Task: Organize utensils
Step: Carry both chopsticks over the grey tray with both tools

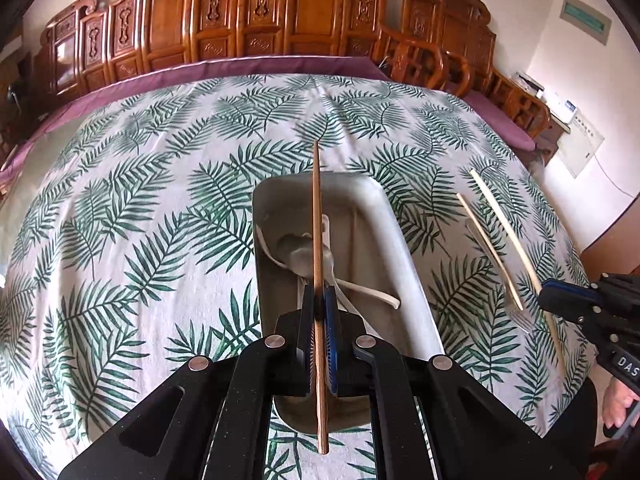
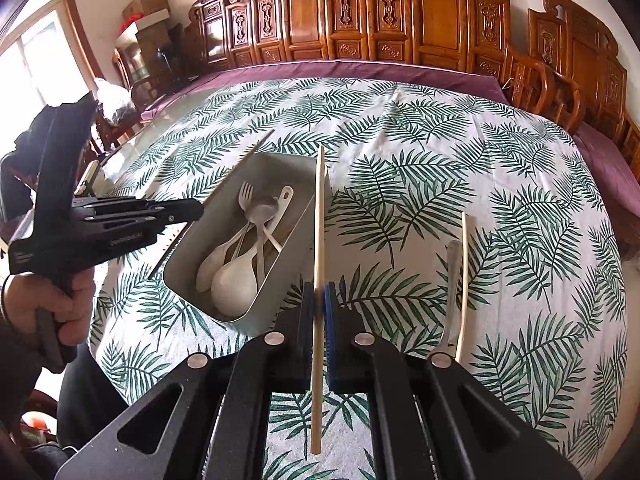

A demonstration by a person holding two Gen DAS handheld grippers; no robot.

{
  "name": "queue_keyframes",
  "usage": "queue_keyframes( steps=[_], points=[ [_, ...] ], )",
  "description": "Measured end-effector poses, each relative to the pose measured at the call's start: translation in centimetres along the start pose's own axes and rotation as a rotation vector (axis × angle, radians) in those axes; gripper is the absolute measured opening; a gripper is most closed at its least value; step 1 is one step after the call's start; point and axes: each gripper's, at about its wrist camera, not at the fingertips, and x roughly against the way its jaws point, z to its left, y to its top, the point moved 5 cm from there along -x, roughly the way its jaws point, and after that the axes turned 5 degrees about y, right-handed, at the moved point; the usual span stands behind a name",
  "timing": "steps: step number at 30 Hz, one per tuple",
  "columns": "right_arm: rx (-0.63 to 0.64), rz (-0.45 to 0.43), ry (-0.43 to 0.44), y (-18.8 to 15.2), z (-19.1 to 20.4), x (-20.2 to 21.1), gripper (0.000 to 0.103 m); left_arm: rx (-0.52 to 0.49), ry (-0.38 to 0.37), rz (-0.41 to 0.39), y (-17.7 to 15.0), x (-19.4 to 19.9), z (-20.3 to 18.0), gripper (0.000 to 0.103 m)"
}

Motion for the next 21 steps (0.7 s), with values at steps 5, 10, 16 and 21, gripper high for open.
queue_keyframes(
  steps=[5,10,16,21],
  points=[
    [0.004,0.004,0.001,0.1,0.1,-0.1,0.006,0.001,0.002,0.014,0.0,-1.2,-0.1,0.004],
    [0.002,0.003,0.002,0.1,0.1,-0.2,0.006,-0.011,0.003,0.028,-0.2,-1.8,-0.5,0.004],
    [0.003,0.009,0.017,0.8,0.8,-1.0,0.006,-0.016,0.022,0.017,-0.3,-1.4,-0.3,0.005],
    [0.004,0.012,0.041,1.8,1.7,-2.1,0.006,-0.013,0.033,-0.009,0.0,-0.3,0.5,0.006]
  ],
)
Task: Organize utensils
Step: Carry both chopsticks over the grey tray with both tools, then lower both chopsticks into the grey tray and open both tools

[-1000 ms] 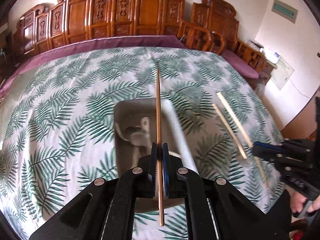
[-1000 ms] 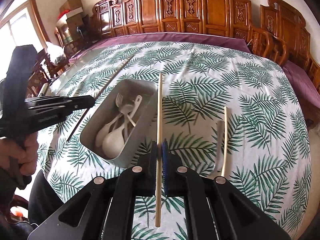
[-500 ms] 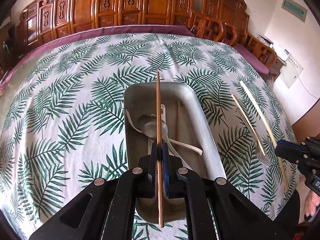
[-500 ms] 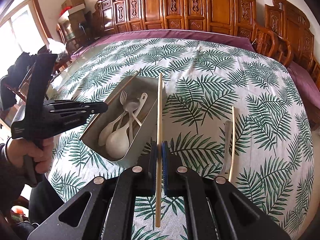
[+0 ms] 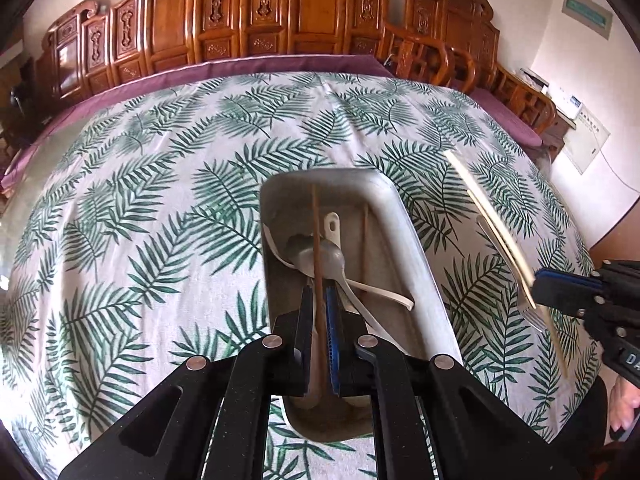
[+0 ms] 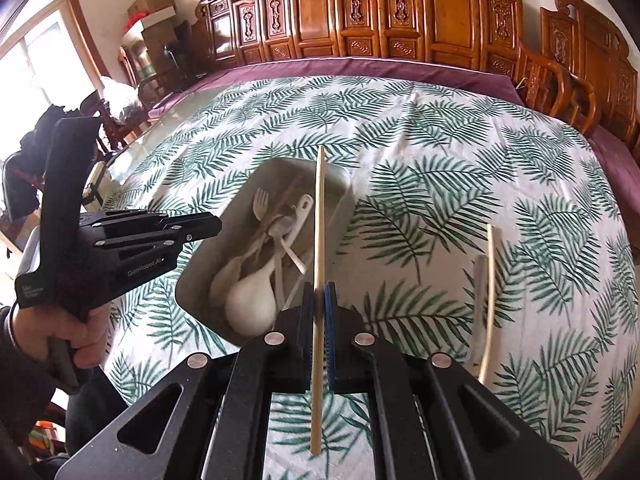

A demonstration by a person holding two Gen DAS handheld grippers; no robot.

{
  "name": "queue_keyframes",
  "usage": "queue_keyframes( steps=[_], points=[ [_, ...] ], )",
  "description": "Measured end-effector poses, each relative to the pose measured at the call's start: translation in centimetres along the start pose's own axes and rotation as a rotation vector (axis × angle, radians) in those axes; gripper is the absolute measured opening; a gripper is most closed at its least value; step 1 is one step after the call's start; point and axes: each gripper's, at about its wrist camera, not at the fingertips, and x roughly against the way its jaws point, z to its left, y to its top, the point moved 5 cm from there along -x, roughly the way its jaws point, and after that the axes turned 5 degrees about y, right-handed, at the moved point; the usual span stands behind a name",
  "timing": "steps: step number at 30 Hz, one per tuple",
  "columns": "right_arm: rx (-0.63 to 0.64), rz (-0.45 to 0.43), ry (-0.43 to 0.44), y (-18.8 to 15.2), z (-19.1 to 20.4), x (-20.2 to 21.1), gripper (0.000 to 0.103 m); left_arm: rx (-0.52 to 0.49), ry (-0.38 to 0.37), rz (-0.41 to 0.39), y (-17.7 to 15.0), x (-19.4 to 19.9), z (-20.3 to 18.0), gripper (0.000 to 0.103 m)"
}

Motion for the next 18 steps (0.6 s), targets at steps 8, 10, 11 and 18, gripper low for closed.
queue_keyframes(
  steps=[8,10,11,18],
  points=[
    [-0.011,0.020,0.043,1.5,1.8,-2.8,0.006,0.012,0.038,-0.062,0.3,2.5,2.0,0.011],
    [-0.020,0.027,0.053,1.9,2.1,-3.6,0.006,0.022,0.042,-0.079,0.4,3.2,2.7,0.012],
    [-0.028,0.031,0.058,2.1,2.3,-4.1,0.006,0.025,0.042,-0.084,0.4,3.5,2.9,0.012],
    [-0.073,0.048,0.075,3.1,2.4,-6.3,0.006,0.049,0.053,-0.123,0.6,5.4,4.7,0.012]
  ],
)
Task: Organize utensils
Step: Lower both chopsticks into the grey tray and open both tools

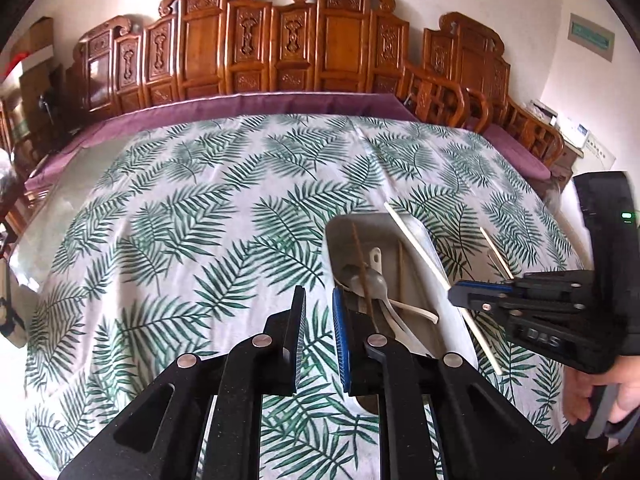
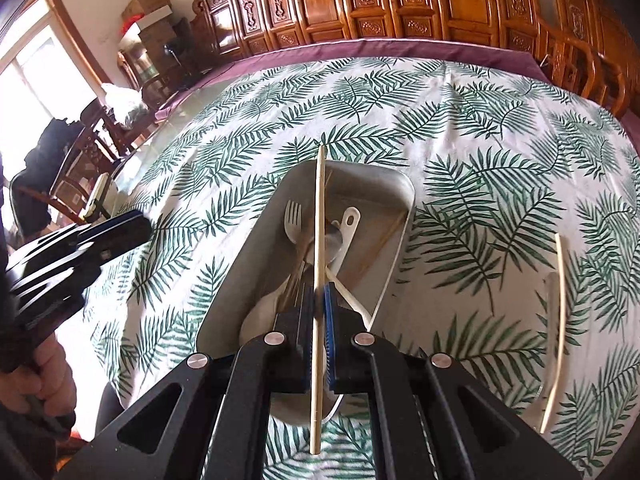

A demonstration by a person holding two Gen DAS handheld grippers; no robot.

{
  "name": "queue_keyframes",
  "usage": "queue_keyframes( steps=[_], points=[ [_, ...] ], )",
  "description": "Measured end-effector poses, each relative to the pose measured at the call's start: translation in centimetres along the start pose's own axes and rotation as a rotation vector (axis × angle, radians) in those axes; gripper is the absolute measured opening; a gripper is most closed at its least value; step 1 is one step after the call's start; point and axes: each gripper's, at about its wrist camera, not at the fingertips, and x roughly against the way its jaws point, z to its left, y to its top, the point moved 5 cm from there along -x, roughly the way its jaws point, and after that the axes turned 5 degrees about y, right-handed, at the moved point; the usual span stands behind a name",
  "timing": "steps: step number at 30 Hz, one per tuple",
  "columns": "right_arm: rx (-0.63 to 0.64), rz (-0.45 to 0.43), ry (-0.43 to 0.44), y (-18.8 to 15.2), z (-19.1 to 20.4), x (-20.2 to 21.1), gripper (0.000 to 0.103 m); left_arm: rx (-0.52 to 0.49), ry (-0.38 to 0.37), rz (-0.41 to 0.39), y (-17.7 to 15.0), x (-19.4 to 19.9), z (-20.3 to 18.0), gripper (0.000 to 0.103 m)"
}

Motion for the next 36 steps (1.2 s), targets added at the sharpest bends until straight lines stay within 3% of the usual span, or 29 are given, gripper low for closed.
queue_keyframes(
  steps=[14,28,34,36],
  points=[
    [0.053,0.000,-0.038,1.1,0.8,-0.9,0.007,0.009,-0.008,-0.010,-0.2,1.3,0.5,0.013],
    [0.089,-0.038,-0.058,-0.4,0.0,2.9,0.007,-0.021,-0.028,-0.012,0.2,1.7,-1.8,0.014],
    [0.077,-0.054,-0.083,-1.6,-2.0,4.9,0.007,-0.052,-0.049,-0.013,0.5,1.8,-4.2,0.023],
    [0.072,-0.058,-0.095,-2.1,-2.7,5.4,0.007,-0.059,-0.055,-0.013,0.5,1.7,-5.0,0.033]
  ],
)
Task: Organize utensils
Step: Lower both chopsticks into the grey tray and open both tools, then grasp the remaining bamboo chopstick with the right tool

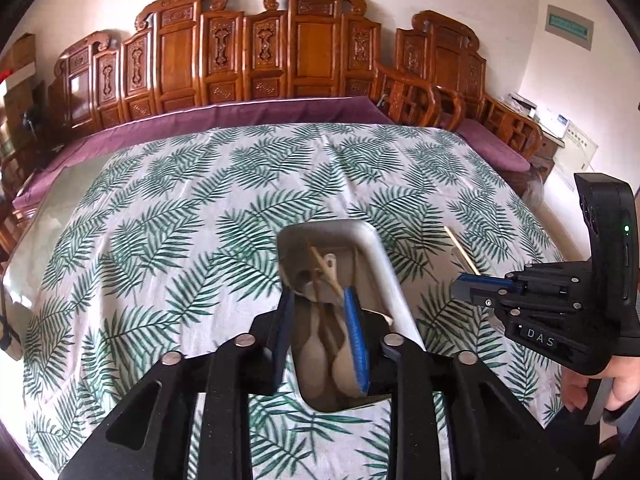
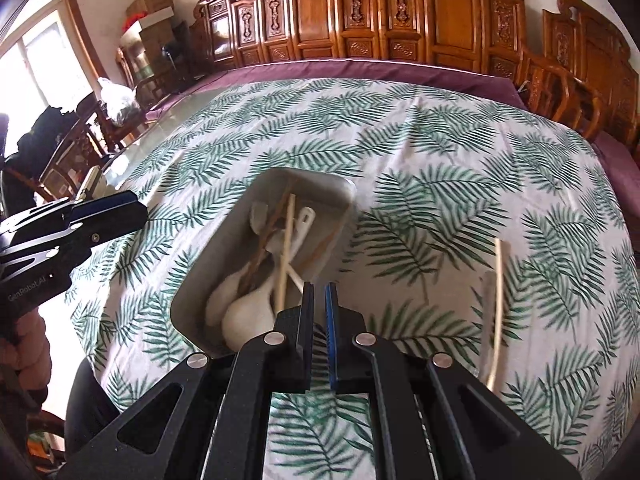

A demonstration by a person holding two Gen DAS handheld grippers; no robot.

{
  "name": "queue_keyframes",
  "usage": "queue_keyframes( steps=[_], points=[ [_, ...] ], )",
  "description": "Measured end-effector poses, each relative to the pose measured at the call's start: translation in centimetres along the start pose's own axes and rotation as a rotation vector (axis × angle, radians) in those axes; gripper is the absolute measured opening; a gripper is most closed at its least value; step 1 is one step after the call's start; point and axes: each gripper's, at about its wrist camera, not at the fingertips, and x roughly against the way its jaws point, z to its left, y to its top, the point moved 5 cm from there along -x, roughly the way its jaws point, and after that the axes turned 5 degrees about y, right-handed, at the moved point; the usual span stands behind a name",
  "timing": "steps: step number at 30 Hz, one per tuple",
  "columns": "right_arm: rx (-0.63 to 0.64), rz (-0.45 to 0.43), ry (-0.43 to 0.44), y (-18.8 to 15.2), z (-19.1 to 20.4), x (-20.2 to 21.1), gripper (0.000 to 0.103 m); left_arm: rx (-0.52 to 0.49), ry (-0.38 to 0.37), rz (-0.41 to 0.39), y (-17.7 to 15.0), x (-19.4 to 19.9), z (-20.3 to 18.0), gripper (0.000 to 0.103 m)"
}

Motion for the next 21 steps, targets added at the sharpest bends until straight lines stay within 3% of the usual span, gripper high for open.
queue_keyframes(
  steps=[2,4,6,11,14,17,21],
  points=[
    [-0.008,-0.003,-0.014,-0.5,-0.9,0.5,0.007,-0.011,-0.002,-0.002,0.1,-0.1,-0.9,0.046],
    [-0.018,-0.005,-0.025,-0.9,-1.8,0.8,0.007,-0.024,-0.011,0.000,0.2,-0.2,-1.8,0.050],
    [-0.028,-0.007,-0.038,-1.5,-2.7,1.3,0.007,-0.031,-0.011,-0.001,0.4,-0.4,-2.4,0.063],
    [-0.062,-0.003,-0.074,-3.1,-5.6,2.1,0.007,-0.039,-0.024,0.006,0.5,-1.0,-3.9,0.074],
    [-0.083,0.012,-0.110,-4.5,-7.7,2.3,0.007,-0.041,-0.036,0.019,0.4,-1.5,-4.8,0.077],
    [-0.115,0.014,-0.124,-5.5,-9.6,2.5,0.024,-0.050,-0.046,0.030,0.2,-2.1,-5.8,0.078],
    [-0.138,0.027,-0.143,-6.3,-11.6,2.0,0.026,-0.069,-0.051,0.049,0.0,-3.1,-7.1,0.078]
  ],
)
